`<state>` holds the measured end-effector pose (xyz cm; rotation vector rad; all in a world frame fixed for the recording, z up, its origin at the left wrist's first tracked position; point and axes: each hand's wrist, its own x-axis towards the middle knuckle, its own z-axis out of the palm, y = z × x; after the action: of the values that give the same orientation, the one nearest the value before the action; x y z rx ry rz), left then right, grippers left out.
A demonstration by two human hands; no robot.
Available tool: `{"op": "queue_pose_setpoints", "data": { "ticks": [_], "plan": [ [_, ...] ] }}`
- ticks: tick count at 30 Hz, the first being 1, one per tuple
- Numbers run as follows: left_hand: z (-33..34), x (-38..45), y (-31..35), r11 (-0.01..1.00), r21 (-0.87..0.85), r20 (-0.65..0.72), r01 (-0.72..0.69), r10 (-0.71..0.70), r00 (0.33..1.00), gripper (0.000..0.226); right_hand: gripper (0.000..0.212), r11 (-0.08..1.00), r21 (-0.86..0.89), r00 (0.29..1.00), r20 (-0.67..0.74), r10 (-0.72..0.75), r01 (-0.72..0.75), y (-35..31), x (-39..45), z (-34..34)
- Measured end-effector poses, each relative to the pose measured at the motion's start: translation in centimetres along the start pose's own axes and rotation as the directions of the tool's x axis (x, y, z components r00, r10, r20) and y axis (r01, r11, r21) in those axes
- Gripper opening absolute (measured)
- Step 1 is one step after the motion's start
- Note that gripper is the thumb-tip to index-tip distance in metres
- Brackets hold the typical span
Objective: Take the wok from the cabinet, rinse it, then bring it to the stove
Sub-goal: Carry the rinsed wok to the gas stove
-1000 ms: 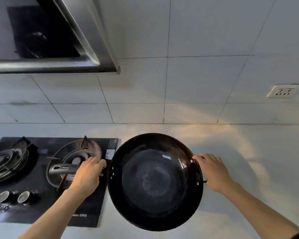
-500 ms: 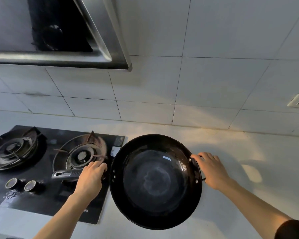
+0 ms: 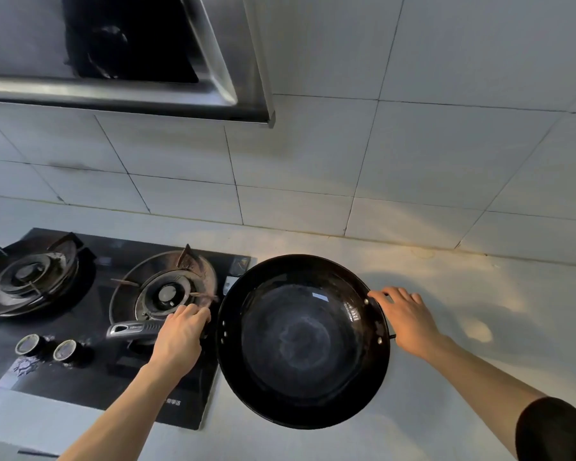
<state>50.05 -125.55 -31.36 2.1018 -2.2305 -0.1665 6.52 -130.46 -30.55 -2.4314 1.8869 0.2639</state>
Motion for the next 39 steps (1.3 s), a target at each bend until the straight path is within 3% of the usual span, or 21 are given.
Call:
{"op": "queue_pose_setpoints", "data": {
  "ticks": [9,14,23,30,33,39],
  "plan": [
    [0.9,-0.2,-0.4,0.999,-0.020,-0.023,0.030,-0.030,0.999,0.046,0.091,0.998,-0.052,0.999,0.037,0.026,-0.024,-0.8,1.4,-0.2],
    [1.5,-1.4,-0.6,0.998,-0.038,-0.014,0.043,-0.043,0.999,0.044,0.090,0.999,0.004,0.999,0.040,0.037,-0.037,-1.1,1.2,-0.4],
    [1.1,-5.2,0.1,0.988,-0.095,0.116,0.125,-0.114,0.987,0.045,0.094,0.999,0.010,0.999,0.008,-0.035,0.035,-1.1,-1.1,-0.6],
    [0.7,-9.4,1.7,0.980,-0.075,0.204,0.183,-0.164,0.965,0.039,0.061,0.980,0.199,0.993,-0.117,0.000,0.023,-3.3,-2.9,-0.6],
    [0.3,-10.7,2.3,0.984,-0.081,0.241,0.161,-0.137,0.961,0.027,0.058,0.971,0.240,0.994,-0.108,0.025,0.001,-5.4,-4.7,-0.1],
    [1.0,-12.7,2.2,0.982,-0.175,0.250,0.076,-0.030,0.968,0.029,0.061,0.973,0.219,0.994,-0.055,0.090,-0.075,-10.5,-7.7,0.8]
  ]
}}
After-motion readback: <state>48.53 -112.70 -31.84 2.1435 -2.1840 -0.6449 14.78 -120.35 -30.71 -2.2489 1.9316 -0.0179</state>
